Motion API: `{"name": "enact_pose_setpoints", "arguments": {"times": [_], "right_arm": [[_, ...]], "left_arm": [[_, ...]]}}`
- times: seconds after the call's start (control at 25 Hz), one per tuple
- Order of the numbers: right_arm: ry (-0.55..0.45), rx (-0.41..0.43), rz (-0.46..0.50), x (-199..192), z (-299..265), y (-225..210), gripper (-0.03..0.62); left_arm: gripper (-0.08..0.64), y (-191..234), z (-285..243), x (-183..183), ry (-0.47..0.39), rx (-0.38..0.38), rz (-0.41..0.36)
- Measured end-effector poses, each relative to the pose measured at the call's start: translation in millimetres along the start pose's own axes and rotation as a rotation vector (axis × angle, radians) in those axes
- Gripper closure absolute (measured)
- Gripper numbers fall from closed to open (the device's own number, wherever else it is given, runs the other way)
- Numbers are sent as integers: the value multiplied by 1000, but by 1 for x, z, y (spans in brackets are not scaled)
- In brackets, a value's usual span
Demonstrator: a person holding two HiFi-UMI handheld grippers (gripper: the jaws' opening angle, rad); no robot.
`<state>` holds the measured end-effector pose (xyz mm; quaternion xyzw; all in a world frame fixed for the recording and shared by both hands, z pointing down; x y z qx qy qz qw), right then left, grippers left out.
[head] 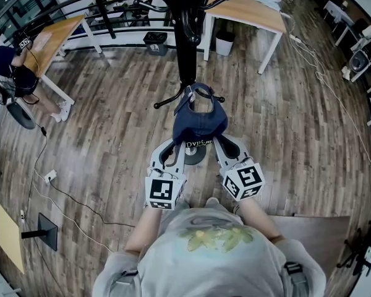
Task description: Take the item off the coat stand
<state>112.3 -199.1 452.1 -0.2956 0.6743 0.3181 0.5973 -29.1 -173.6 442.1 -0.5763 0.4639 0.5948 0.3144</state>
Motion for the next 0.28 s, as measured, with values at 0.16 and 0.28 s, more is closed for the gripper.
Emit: {"name": "enact_pose_setpoints", "arguments": {"times": [0.16, 0.28], "right_arm": [[2, 0, 0, -1, 0, 0, 563], [2, 0, 1, 0, 1, 1, 563]], "left_arm": [[505, 0, 0, -1, 11, 2, 5], [505, -1, 1, -2, 16, 2, 9]]}}
Point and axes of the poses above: the fingertips, and each gripper's own axes: z backward along the fingers, y to its left, x out of its top, the point moved 3 cm from there along z, backward along the fingers, and after that the axes turned 13 degrees about z, right-handed, at the moved point
